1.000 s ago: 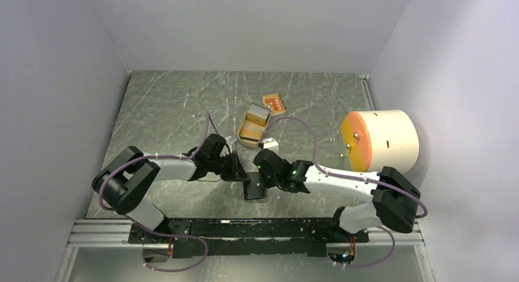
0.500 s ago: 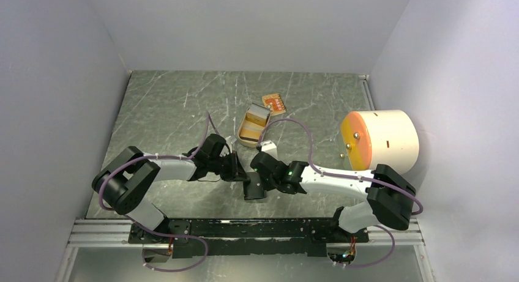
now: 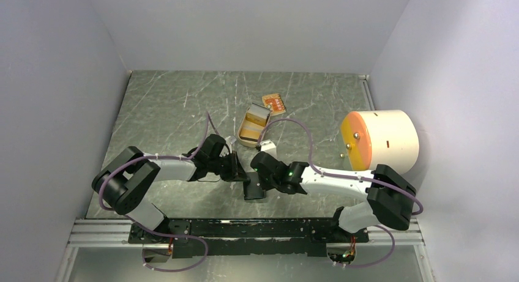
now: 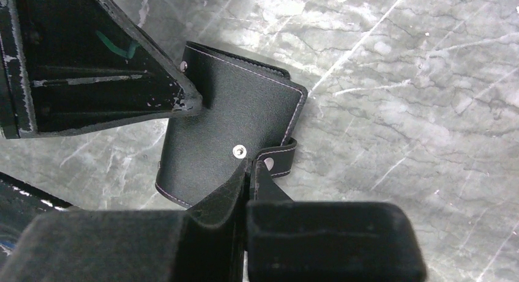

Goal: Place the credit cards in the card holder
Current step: Close the card holder at the center of the board.

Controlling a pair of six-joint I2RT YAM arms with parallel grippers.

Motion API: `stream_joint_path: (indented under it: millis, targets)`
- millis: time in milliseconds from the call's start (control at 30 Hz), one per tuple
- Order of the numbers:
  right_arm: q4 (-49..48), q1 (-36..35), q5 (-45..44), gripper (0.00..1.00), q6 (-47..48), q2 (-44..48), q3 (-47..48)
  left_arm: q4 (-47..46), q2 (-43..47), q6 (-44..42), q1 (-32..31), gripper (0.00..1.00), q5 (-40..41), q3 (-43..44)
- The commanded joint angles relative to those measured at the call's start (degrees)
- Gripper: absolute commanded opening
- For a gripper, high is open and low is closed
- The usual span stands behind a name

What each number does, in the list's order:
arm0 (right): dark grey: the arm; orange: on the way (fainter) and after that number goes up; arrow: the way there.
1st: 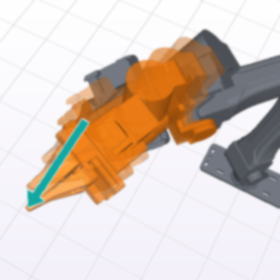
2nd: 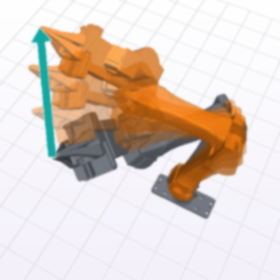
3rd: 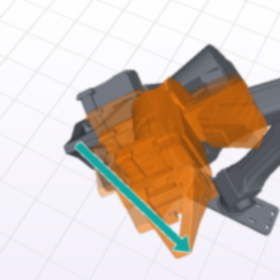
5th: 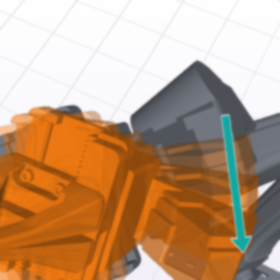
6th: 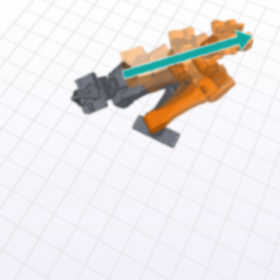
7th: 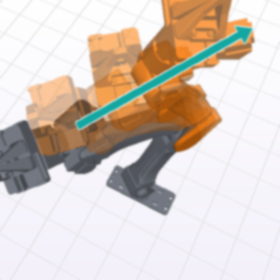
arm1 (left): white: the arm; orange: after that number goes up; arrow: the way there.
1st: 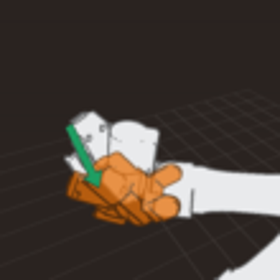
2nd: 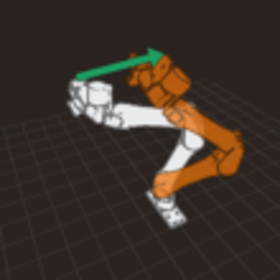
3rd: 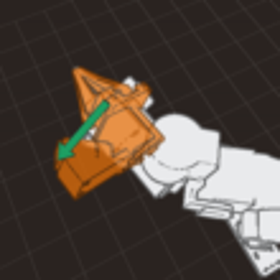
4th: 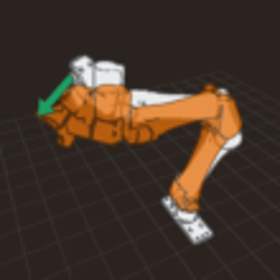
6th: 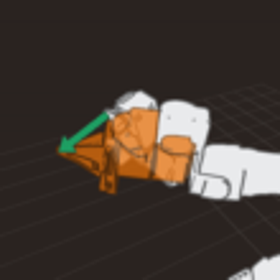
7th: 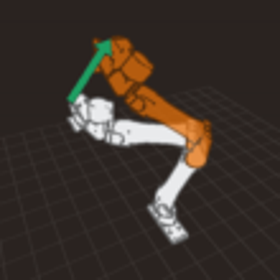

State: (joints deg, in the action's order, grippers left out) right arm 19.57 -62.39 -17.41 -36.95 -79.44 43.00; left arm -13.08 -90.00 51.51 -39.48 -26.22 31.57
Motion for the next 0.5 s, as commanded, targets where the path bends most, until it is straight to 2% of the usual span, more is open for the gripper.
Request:
stream_joint_path:
  millis: [0,467]
  targets:
    - [-4.5,-0.4,0.9,0.00,0.8,0.6,-1.0,0.0,0.5,0.1,-0.8,0.21,-0.7,-1.4]
    - [-6.4,-0.4,2.5,0.00,1.2,-2.6,-0.2,-0.2,0.1,0.1,-1.0,0.21,-0.9,-1.1]
